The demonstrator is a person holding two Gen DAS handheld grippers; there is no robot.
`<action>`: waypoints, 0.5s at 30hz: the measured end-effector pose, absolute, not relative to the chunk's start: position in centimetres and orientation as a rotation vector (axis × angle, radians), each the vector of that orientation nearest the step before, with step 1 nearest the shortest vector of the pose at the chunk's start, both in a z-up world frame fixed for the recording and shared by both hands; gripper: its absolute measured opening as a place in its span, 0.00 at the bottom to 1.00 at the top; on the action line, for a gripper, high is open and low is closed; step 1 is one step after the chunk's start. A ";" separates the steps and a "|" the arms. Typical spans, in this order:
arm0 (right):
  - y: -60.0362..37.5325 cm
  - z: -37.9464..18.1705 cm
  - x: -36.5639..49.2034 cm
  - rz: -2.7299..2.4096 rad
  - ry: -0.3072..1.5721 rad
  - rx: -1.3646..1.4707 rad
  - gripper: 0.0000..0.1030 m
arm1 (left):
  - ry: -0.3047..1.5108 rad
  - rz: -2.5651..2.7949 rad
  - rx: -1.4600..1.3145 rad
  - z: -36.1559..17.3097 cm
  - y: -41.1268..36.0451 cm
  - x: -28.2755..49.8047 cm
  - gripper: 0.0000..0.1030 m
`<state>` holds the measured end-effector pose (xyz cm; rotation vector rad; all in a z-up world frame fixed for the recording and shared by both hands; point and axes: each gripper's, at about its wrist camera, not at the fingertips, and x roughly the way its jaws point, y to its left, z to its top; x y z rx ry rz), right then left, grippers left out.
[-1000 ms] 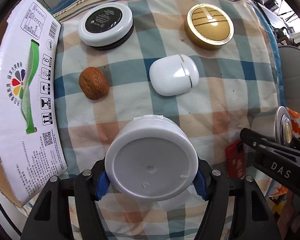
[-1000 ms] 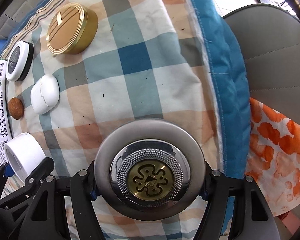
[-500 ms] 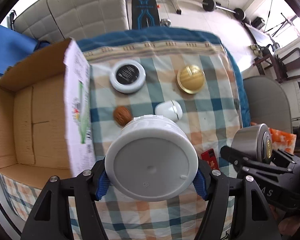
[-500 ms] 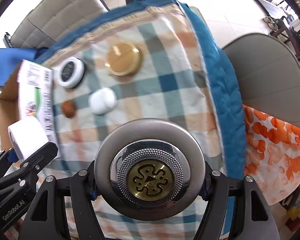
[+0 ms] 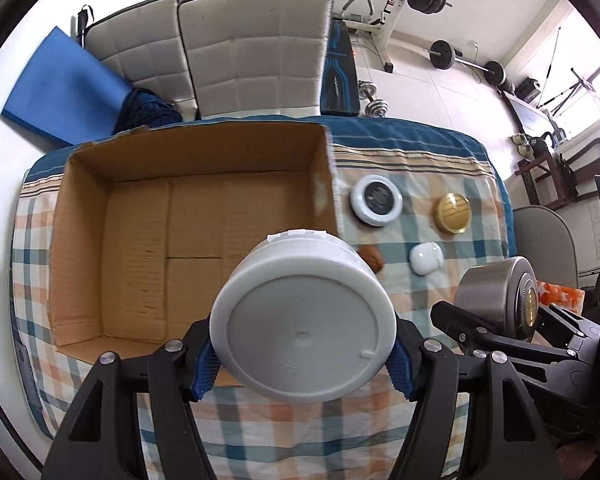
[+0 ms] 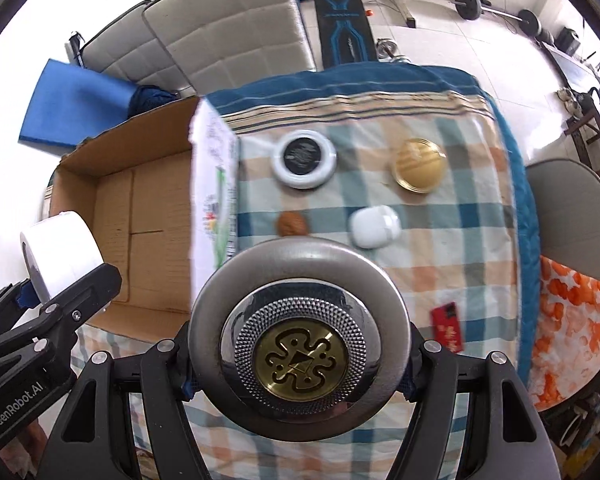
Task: Organize rigid objects
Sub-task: 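Carry the white jar and silver tin over the cardboard box with both tools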
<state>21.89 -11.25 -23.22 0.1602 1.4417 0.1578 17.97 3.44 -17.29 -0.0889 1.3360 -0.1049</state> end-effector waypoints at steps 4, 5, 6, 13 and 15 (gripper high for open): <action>-6.5 -23.1 23.1 0.185 1.443 0.141 0.70 | 1.343 -0.092 -0.117 -17.7 8.0 19.6 0.63; -5.5 -23.3 23.5 0.190 1.442 0.147 0.70 | 1.350 -0.087 -0.128 -18.0 9.1 20.1 0.63; -4.4 -23.5 23.9 0.198 1.446 0.143 0.70 | 1.360 -0.086 -0.146 -18.4 10.4 20.7 0.63; 1.7 -26.6 27.3 0.213 1.466 0.100 0.70 | 1.419 -0.078 -0.210 -21.6 17.0 24.7 0.63; 3.2 -27.6 28.2 0.225 1.470 0.093 0.70 | 1.442 -0.080 -0.219 -23.0 18.2 26.0 0.63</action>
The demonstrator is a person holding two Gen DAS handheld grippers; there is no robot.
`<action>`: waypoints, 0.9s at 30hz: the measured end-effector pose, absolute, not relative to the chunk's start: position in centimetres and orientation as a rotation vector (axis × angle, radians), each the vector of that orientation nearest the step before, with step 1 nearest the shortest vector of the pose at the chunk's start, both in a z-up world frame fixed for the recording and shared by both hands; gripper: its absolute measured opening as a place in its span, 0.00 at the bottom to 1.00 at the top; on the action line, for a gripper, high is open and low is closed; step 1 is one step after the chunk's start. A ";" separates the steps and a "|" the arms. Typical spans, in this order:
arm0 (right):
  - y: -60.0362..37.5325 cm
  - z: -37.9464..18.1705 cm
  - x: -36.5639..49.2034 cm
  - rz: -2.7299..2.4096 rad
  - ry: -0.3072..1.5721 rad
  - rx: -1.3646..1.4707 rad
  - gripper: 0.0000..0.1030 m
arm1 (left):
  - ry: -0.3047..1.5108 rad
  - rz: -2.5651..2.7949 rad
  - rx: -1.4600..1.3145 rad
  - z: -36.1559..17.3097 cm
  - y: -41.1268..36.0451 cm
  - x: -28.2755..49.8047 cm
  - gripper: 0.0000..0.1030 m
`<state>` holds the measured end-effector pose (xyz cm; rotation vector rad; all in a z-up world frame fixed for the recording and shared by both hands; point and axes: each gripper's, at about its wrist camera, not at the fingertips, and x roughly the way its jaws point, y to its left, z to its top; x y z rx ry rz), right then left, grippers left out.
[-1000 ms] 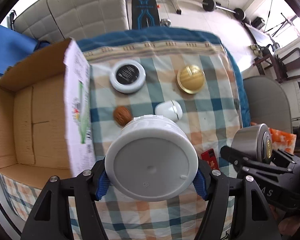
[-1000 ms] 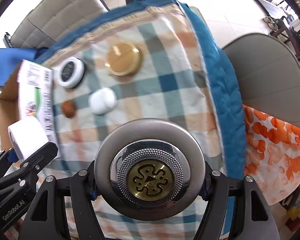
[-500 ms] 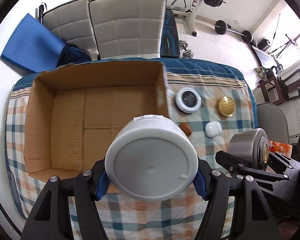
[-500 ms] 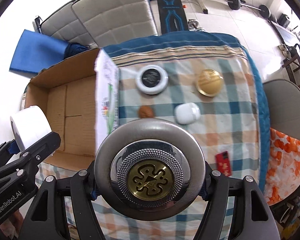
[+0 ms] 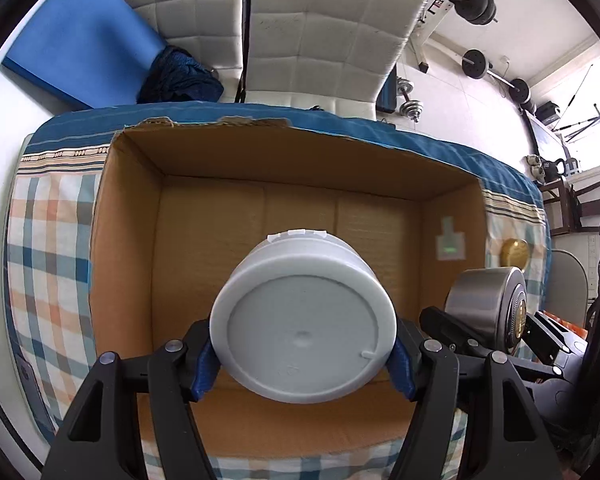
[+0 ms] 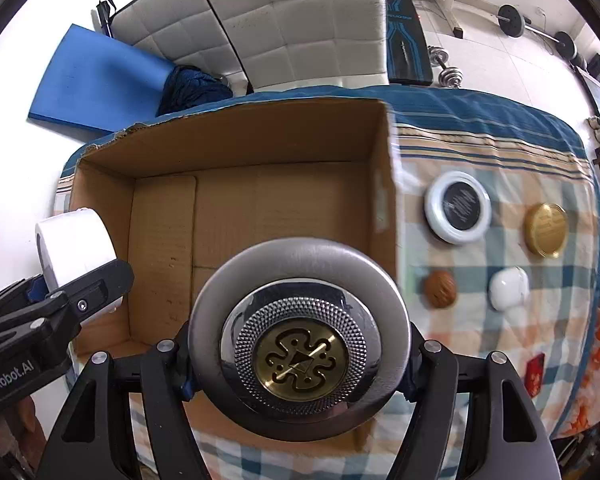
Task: Organize rigid objects
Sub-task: 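Carry the white jar and silver tin over the cardboard box with both tools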
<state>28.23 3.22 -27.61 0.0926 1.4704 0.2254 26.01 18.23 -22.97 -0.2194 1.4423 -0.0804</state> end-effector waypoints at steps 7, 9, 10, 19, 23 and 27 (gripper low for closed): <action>6.7 -31.6 31.3 0.220 1.503 0.038 0.71 | 1.550 -0.113 -0.330 -28.1 21.6 29.9 0.63; 6.9 -32.9 32.1 0.214 1.519 0.035 0.71 | 1.575 -0.131 -0.362 -29.5 21.9 30.7 0.63; 6.9 -33.4 32.5 0.213 1.525 0.037 0.71 | 1.592 -0.138 -0.376 -30.2 21.9 31.1 0.63; 6.7 -37.0 34.4 0.204 1.563 0.030 0.71 | 1.682 -0.178 -0.412 -34.5 20.7 32.8 0.64; 6.9 -38.0 35.0 0.211 1.581 0.021 0.71 | 1.690 -0.172 -0.398 -34.9 20.2 33.3 0.64; 6.4 -38.5 35.2 0.199 1.591 0.029 0.72 | 1.692 -0.155 -0.368 -35.1 19.9 33.5 0.65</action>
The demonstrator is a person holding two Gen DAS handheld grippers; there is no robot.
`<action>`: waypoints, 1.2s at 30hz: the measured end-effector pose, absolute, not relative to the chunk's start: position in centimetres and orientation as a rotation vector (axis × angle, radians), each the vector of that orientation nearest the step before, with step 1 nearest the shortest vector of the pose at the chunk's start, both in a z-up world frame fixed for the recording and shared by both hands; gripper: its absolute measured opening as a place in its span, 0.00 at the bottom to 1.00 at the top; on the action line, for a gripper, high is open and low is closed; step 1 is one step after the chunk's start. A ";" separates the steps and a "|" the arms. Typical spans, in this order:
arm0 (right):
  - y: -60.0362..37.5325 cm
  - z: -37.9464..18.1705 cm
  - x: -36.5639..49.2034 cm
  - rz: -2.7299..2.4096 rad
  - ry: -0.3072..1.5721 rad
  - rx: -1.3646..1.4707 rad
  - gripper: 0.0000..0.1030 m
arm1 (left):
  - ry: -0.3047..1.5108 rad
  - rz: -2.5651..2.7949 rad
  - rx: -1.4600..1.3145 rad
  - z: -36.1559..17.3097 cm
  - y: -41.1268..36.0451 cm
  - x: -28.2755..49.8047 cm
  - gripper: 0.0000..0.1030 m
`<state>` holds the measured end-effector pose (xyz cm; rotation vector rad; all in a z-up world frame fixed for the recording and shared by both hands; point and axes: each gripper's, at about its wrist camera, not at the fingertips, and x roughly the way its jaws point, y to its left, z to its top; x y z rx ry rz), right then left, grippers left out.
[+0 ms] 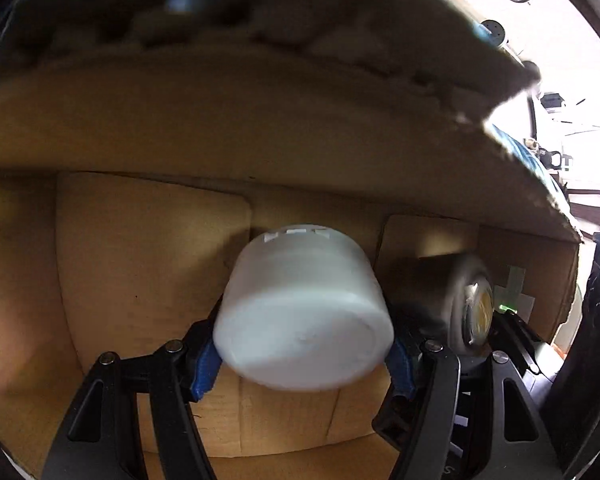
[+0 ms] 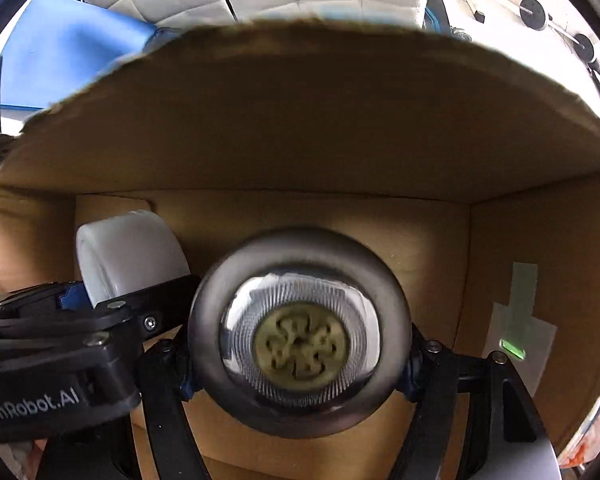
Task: Organize rigid objects
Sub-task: 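Carry the white jar and silver tin over the cardboard box with both tools, then lower both items into the box and open both tools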
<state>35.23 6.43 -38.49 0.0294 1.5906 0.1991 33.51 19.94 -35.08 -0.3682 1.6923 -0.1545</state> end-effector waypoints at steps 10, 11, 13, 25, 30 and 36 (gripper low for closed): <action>5.0 -35.7 34.4 0.151 1.608 0.056 0.82 | 1.640 -0.090 -0.224 -31.6 19.8 33.2 0.81; 4.8 -35.4 34.2 0.148 1.614 0.058 0.83 | 1.633 -0.088 -0.222 -31.2 20.0 33.0 0.81; 4.9 -34.6 33.7 0.142 1.610 0.048 0.84 | 1.621 -0.080 -0.222 -30.1 19.9 32.3 0.89; 5.1 -28.5 27.0 0.134 1.575 0.039 1.00 | 1.520 0.001 -0.178 -25.0 21.2 25.8 1.00; 5.0 -25.7 24.3 0.130 1.523 0.016 1.00 | 1.430 0.002 -0.154 -21.7 21.8 22.6 1.00; 5.6 -22.2 21.2 0.145 1.458 -0.007 1.00 | 1.358 -0.002 -0.132 -18.7 21.0 19.2 1.00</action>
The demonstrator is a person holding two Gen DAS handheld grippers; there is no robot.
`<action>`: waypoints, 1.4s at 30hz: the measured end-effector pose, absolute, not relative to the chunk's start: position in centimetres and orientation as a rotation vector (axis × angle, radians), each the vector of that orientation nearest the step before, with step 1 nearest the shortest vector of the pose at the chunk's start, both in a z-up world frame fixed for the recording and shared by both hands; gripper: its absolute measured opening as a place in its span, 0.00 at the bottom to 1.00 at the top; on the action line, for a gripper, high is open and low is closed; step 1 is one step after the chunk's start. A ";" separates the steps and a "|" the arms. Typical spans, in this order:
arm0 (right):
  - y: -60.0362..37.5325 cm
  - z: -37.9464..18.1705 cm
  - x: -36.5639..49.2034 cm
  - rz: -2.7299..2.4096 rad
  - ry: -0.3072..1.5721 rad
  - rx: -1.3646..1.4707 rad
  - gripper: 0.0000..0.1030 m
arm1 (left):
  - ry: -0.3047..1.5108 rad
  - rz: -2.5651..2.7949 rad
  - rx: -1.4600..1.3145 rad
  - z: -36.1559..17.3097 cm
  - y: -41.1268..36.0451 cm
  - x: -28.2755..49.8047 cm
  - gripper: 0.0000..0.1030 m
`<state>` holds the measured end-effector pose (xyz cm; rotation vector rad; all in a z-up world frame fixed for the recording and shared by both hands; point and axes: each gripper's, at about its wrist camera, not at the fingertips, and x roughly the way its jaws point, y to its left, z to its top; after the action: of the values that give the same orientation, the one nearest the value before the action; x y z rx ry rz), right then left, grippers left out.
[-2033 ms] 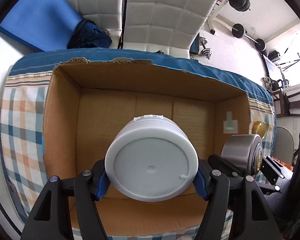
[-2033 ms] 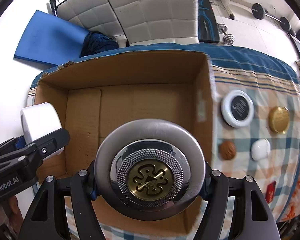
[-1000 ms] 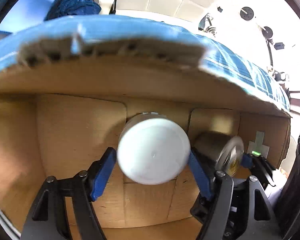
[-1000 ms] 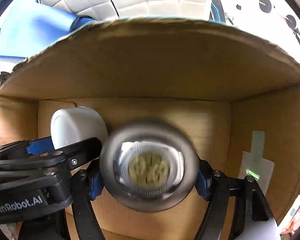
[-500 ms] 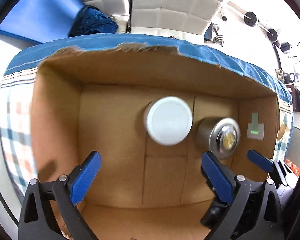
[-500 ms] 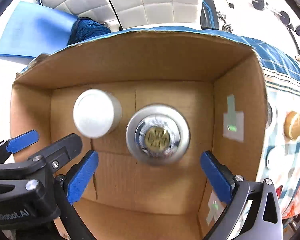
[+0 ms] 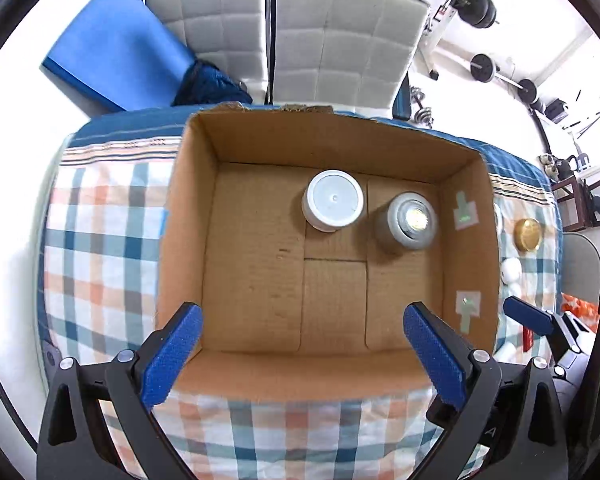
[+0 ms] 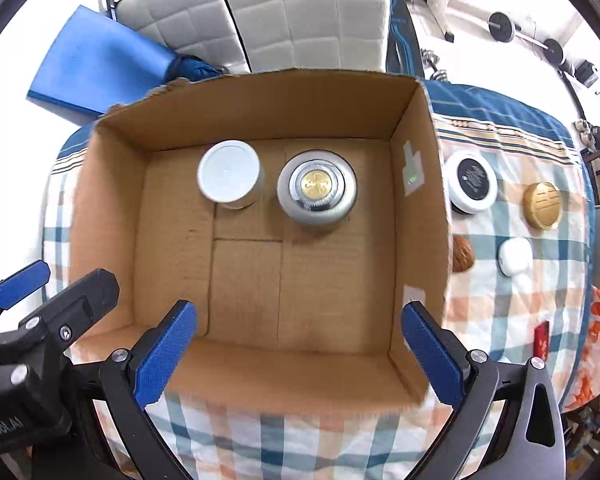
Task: Organize rigid objects
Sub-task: 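Lower both items into the box and open both tools, then grasp the small white cup with the left tool while the right tool grasps the red box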
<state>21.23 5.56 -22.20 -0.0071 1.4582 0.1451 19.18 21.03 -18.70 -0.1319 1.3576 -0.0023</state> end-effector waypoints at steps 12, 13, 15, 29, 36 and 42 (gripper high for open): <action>4.1 -15.2 15.3 0.222 1.358 0.010 1.00 | 1.258 0.055 -0.120 -13.4 20.1 13.6 1.00; 3.9 -14.9 15.0 0.224 1.351 0.014 1.00 | 1.254 0.050 -0.121 -13.1 19.7 13.3 1.00; 3.1 -14.2 14.3 0.232 1.345 0.026 1.00 | 1.249 0.046 -0.119 -12.6 19.0 13.0 1.00; -16.9 -14.9 12.1 -0.027 1.391 0.130 1.00 | 1.218 -0.226 0.038 -13.0 1.3 13.8 1.00; -28.4 -22.2 11.6 -0.145 1.487 0.158 0.98 | 1.344 -0.369 0.206 -21.6 -9.9 14.0 0.98; -33.1 -29.0 11.6 -0.148 1.585 0.163 0.76 | 1.487 -0.423 0.306 -29.6 -15.5 14.1 0.75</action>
<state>11.60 -33.11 -28.99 0.1632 1.5850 -0.1483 14.12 -15.54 -29.59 0.3057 1.4870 -0.4228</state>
